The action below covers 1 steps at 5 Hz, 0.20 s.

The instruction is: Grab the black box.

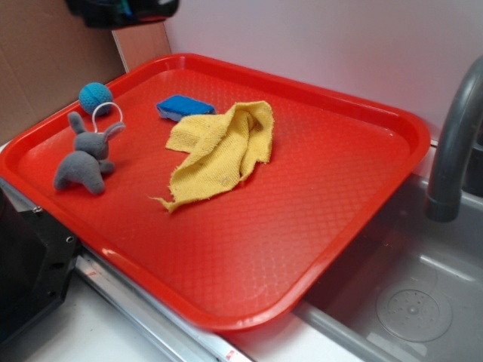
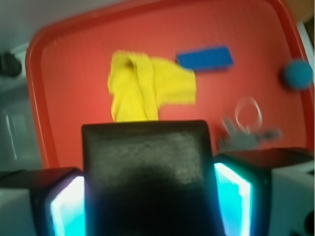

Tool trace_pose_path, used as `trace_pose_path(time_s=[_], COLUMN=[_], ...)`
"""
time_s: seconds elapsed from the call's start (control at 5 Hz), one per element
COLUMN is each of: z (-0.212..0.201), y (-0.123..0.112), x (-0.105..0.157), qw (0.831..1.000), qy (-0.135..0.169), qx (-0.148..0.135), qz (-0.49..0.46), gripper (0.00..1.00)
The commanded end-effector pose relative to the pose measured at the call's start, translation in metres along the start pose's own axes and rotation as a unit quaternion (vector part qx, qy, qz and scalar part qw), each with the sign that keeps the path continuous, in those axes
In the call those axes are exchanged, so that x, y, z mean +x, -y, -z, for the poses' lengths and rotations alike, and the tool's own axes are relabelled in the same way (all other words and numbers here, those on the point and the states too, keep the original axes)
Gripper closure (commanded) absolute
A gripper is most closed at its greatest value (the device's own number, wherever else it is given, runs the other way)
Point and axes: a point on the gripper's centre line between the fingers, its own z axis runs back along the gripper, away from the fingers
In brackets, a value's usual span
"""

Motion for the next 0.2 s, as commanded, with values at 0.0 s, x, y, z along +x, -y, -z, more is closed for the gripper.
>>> trace_pose_path(time_s=[0.0], z=[-0.0177], y=[-0.0321], x=[-0.0025], qw=[0.999], qy=[-0.002], qx=[0.01], qz=[-0.034], gripper=[1.0])
